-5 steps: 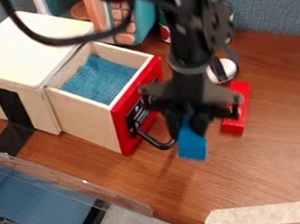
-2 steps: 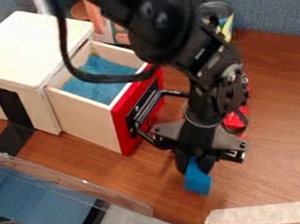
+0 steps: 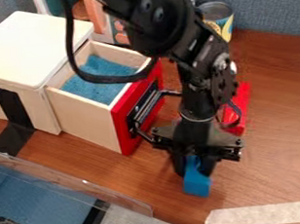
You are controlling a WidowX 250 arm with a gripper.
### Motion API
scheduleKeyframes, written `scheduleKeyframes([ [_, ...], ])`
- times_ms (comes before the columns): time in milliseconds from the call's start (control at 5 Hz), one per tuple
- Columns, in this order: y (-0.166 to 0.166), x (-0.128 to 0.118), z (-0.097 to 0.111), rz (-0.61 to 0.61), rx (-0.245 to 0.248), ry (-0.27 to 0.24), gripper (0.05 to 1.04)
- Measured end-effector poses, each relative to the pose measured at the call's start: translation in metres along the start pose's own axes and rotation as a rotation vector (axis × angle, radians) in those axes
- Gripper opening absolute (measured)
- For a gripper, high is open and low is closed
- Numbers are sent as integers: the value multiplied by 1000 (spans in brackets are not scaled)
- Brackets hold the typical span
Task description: Pick up the blue object from the draw
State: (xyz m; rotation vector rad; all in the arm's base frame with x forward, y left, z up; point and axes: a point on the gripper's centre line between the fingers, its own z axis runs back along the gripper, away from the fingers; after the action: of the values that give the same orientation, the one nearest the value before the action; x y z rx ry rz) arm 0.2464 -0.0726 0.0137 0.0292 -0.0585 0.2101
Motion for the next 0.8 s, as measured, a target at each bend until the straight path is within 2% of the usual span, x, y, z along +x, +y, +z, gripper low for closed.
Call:
scheduleKeyframes([
  [200, 2, -1, 4, 2, -13, 17, 907],
  [400, 5, 3, 25, 17, -55, -14, 1012],
  [600, 12, 5, 44, 31, -87, -38, 1009],
  [800, 18, 5, 55, 35, -100, -48, 1004],
])
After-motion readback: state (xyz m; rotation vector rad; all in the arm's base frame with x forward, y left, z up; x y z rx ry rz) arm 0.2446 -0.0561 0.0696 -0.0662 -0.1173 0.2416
